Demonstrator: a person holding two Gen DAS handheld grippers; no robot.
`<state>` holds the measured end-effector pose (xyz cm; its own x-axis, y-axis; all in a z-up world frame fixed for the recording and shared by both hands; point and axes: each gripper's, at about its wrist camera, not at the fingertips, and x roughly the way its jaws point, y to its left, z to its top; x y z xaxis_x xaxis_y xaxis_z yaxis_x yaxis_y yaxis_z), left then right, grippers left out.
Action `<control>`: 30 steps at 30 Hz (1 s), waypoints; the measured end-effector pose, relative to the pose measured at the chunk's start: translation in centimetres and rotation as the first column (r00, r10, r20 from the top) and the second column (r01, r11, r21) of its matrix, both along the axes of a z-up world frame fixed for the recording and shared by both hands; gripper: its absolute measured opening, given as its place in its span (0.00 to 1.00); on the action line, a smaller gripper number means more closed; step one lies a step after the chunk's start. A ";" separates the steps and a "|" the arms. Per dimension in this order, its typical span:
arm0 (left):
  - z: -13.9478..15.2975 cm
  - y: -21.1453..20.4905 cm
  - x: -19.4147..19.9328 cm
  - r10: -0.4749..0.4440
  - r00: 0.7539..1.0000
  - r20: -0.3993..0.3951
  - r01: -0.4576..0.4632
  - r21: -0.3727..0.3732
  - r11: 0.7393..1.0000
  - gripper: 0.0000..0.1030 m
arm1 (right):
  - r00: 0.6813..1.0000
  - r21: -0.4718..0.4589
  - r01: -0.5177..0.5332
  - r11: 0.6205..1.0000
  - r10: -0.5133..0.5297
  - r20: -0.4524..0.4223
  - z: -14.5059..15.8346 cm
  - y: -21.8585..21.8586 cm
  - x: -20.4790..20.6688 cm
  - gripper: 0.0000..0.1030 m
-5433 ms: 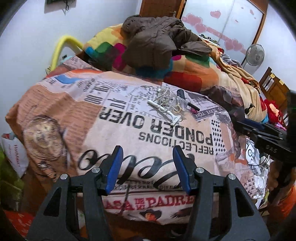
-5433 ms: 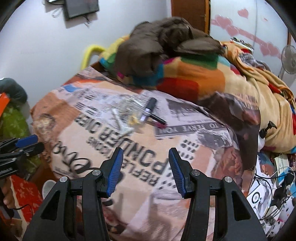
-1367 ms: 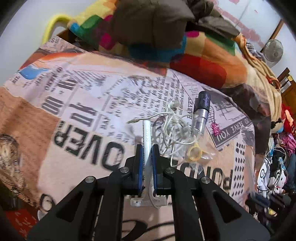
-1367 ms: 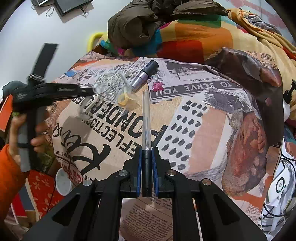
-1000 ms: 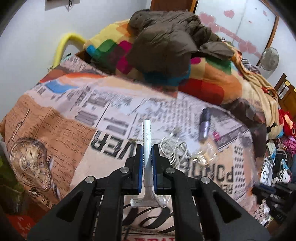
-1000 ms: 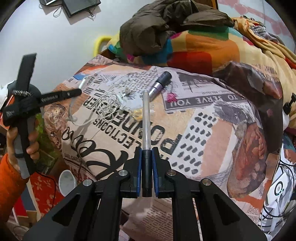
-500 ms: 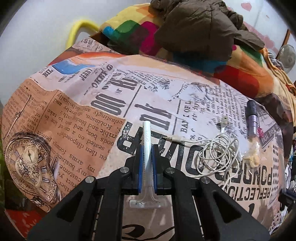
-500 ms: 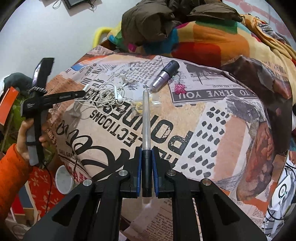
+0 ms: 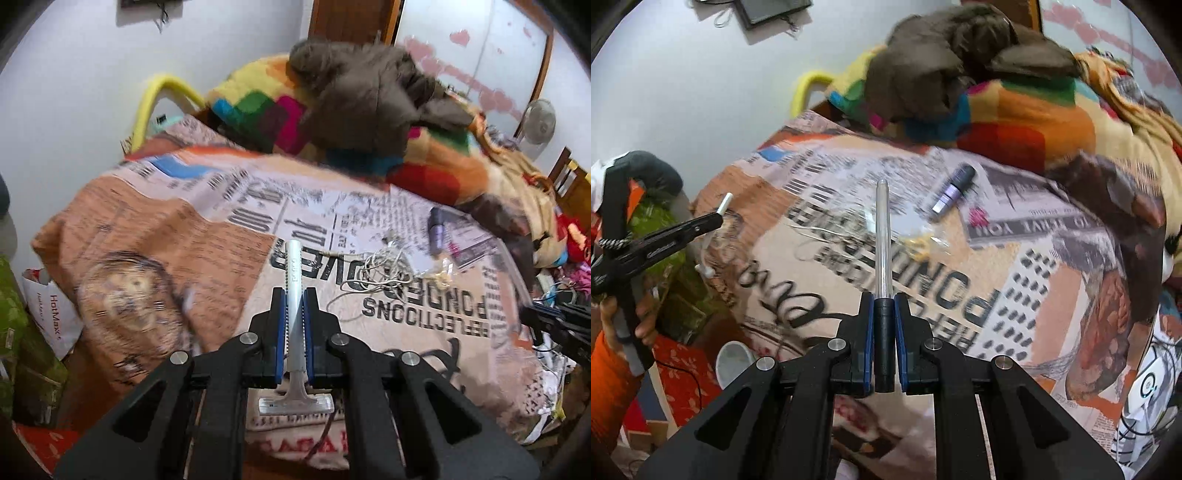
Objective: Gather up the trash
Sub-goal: 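Carry the razor and clear pen with both tools over the white bin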
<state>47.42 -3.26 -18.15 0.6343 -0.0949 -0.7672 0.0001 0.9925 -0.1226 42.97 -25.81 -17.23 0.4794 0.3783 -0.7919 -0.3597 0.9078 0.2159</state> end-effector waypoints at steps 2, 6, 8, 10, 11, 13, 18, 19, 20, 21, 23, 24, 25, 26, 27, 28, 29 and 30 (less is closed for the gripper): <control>1.9 1.2 -2.0 0.008 1.000 0.029 -0.008 -0.002 1.000 0.07 | 0.999 0.002 -0.027 1.000 0.027 0.023 1.3 1.5 -0.8 0.09; 4.9 3.8 -5.4 0.038 0.997 0.074 -0.037 -0.004 0.999 0.07 | 0.995 0.012 -0.072 0.997 0.071 0.067 3.5 4.8 -2.7 0.09; 6.3 5.4 -7.4 0.056 0.993 0.100 -0.055 -0.008 0.998 0.07 | 0.991 0.025 -0.103 0.994 0.100 0.084 4.6 6.6 -3.5 0.09; 7.5 7.1 -9.7 0.080 0.989 0.127 -0.081 0.001 0.997 0.07 | 0.987 0.032 -0.130 0.991 0.126 0.098 5.4 8.1 -4.4 0.09; 7.8 7.8 -10.4 0.085 0.987 0.134 -0.086 0.000 0.996 0.07 | 0.983 0.028 -0.154 0.988 0.150 0.109 5.9 9.4 -5.1 0.09; 8.4 9.3 -12.3 0.105 0.984 0.144 -0.107 0.002 0.994 0.07 | 0.976 0.015 -0.187 0.982 0.184 0.120 6.3 11.1 -5.9 0.09; 8.8 13.2 -17.1 0.167 0.973 0.160 -0.170 0.003 0.985 0.07 | 0.949 -0.014 -0.286 0.958 0.285 0.131 7.1 16.2 -8.5 0.09; 8.7 13.9 -18.0 0.180 0.970 0.161 -0.182 0.001 0.983 0.07 | 0.944 -0.017 -0.303 0.953 0.302 0.131 7.1 17.1 -9.0 0.09; 8.6 14.4 -18.7 0.189 0.969 0.162 -0.192 0.000 0.981 0.07 | 0.936 -0.022 -0.326 0.945 0.326 0.132 7.0 18.4 -9.7 0.09; 8.5 15.0 -19.4 0.199 0.966 0.163 -0.202 -0.001 0.979 0.07 | 0.930 -0.024 -0.342 0.939 0.342 0.133 7.0 19.3 -10.1 0.09; 8.1 16.3 -20.9 0.224 0.960 0.165 -0.227 -0.003 0.974 0.07 | 0.917 -0.025 -0.377 0.926 0.377 0.129 6.7 21.0 -10.9 0.09; 8.0 16.8 -21.5 0.233 0.958 0.164 -0.236 -0.006 0.972 0.07 | 0.908 -0.024 -0.400 0.916 0.399 0.125 6.5 22.1 -11.5 0.09; 7.7 17.4 -22.3 0.248 0.955 0.162 -0.249 -0.013 0.968 0.07 | 0.900 -0.026 -0.418 0.908 0.418 0.121 6.3 23.0 -12.0 0.09; 7.4 18.1 -23.0 0.260 0.953 0.159 -0.260 -0.021 0.965 0.07 | 0.888 -0.032 -0.444 0.896 0.444 0.116 6.0 24.3 -12.8 0.09; 7.2 18.8 -23.6 0.270 0.950 0.155 -0.270 -0.025 0.963 0.07 | 0.880 -0.037 -0.459 0.887 0.460 0.114 5.8 25.2 -13.3 0.09; 6.9 19.4 -24.3 0.285 0.946 0.151 -0.284 -0.029 0.958 0.07 | 0.872 -0.042 -0.476 0.879 0.477 0.110 5.5 26.0 -13.8 0.09; 6.5 19.9 -24.9 0.298 0.943 0.147 -0.296 -0.034 0.955 0.07 | 0.859 -0.044 -0.500 0.865 0.502 0.101 5.0 27.2 -14.5 0.09; 6.1 20.4 -25.5 0.311 0.940 0.141 -0.308 -0.040 0.951 0.07 | 0.851 -0.040 -0.516 0.856 0.517 0.092 4.6 27.9 -14.9 0.09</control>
